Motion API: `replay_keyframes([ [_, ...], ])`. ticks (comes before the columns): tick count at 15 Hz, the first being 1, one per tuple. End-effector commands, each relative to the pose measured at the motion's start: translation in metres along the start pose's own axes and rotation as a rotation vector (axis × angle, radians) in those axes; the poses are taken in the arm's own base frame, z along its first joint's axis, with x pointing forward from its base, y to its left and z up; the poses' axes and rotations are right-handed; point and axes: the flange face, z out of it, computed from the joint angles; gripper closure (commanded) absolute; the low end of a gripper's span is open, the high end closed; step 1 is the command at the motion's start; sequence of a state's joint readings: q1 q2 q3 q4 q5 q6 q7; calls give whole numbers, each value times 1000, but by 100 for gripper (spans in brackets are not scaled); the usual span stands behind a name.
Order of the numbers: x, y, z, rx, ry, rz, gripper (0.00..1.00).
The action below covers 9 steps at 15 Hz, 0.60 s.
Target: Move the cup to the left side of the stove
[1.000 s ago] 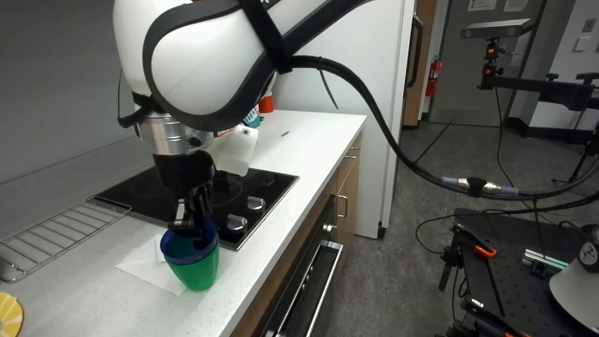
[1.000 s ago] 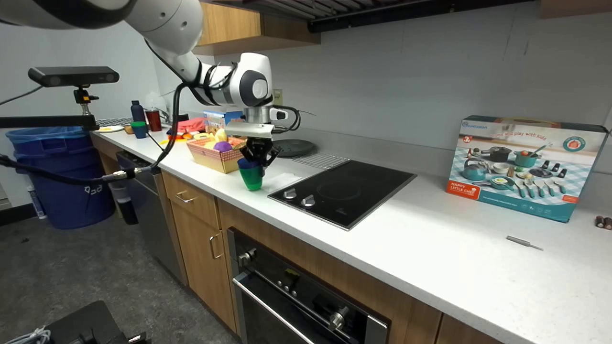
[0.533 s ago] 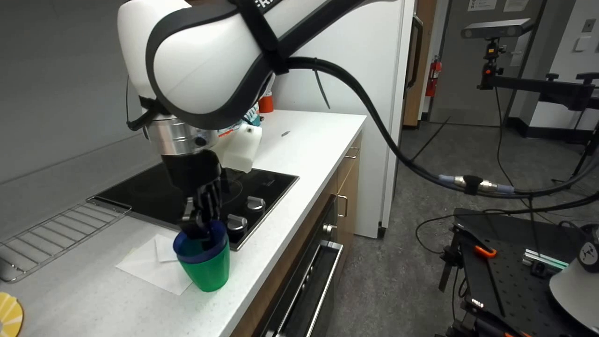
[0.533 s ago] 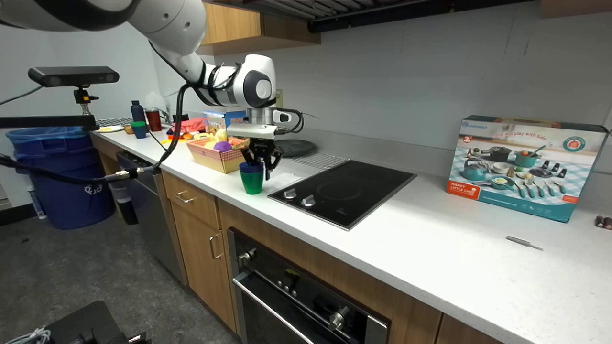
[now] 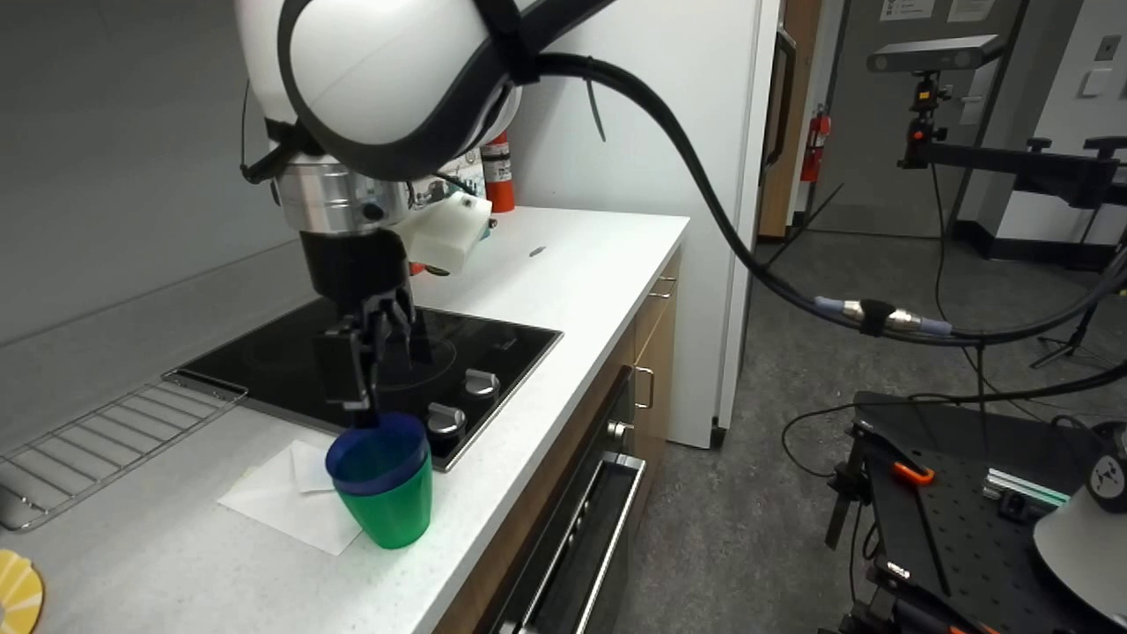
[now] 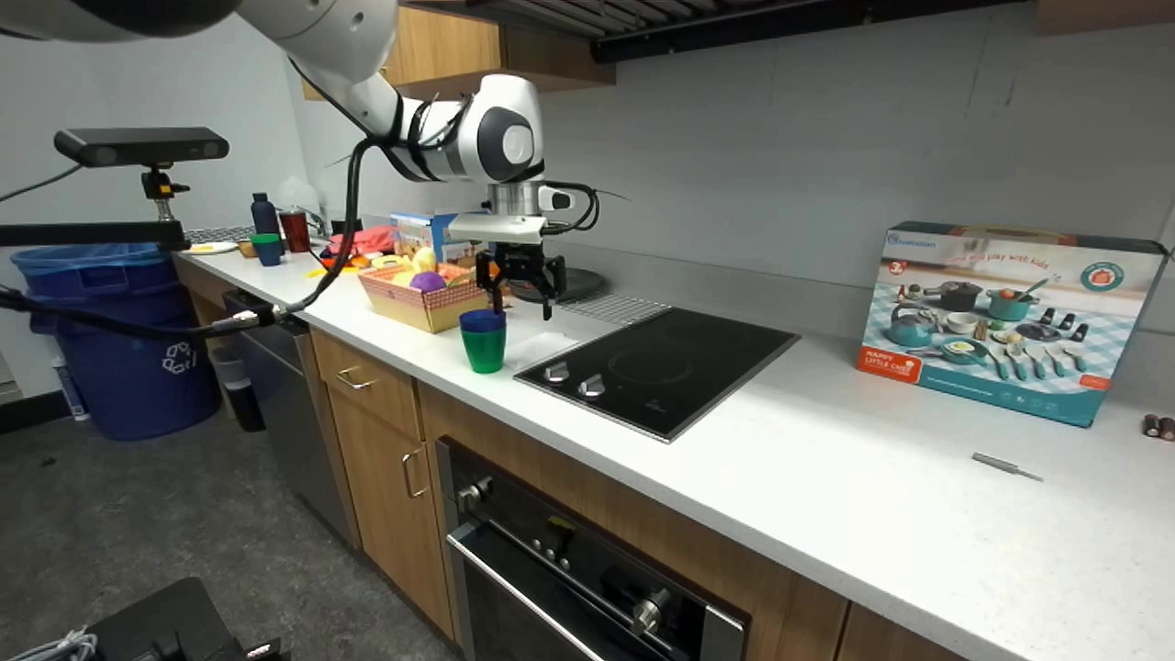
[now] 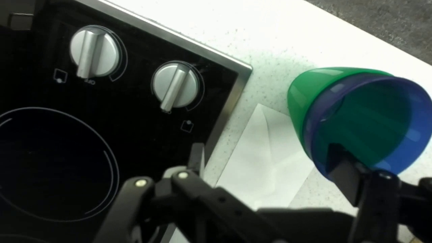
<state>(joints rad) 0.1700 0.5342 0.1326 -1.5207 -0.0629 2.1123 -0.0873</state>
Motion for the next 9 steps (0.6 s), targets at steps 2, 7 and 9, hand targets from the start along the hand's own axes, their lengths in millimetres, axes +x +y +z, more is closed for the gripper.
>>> replay_keyframes([
  [2, -11, 9, -46, 16, 64, 101, 0],
  [7, -42, 21, -84, 17, 112, 235, 0],
  [9, -59, 27, -88, 9, 112, 273, 0],
])
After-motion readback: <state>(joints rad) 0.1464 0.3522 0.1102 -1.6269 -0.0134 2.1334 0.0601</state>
